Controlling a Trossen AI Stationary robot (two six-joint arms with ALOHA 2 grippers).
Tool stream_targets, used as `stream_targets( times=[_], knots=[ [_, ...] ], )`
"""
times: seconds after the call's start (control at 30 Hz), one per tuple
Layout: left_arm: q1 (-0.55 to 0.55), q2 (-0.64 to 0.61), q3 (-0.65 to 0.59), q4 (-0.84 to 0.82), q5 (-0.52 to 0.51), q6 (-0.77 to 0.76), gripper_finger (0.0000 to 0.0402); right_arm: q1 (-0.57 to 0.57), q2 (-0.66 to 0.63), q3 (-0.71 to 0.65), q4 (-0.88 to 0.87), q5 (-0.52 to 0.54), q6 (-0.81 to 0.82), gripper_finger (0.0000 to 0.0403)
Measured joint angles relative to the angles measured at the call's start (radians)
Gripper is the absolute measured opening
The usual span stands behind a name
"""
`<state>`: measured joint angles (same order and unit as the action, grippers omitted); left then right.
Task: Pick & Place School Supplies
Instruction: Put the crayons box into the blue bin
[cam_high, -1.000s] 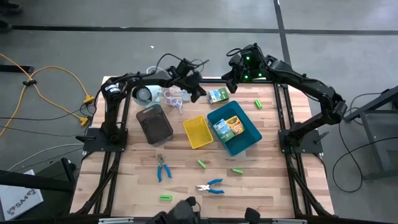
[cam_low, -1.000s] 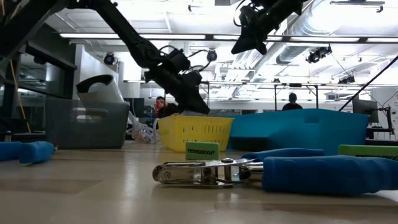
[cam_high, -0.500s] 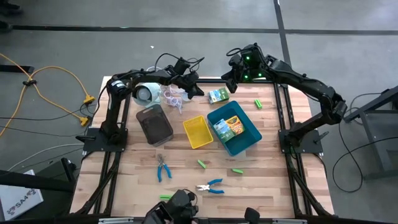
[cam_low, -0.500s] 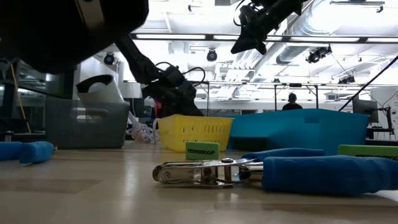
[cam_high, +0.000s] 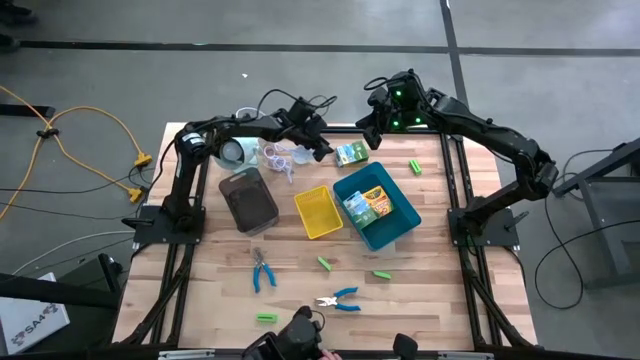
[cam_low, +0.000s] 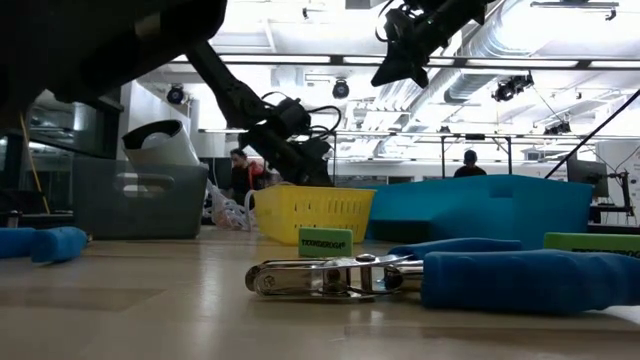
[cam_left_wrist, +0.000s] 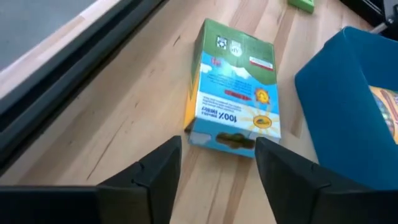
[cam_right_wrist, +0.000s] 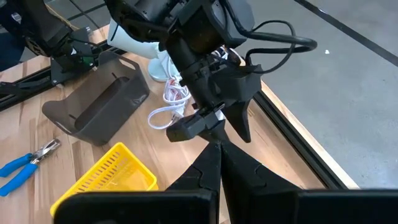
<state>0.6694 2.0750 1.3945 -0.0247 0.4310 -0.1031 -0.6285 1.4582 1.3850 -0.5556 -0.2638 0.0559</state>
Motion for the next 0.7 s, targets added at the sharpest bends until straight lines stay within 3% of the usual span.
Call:
stream_targets(
  times=[0.7],
  knots=[
    [0.004,0.080,0.070,0.004,0.049,-0.022,0.0212,0.000,0.000,0.000,0.011,0.001,0.000,0.0002]
  ],
)
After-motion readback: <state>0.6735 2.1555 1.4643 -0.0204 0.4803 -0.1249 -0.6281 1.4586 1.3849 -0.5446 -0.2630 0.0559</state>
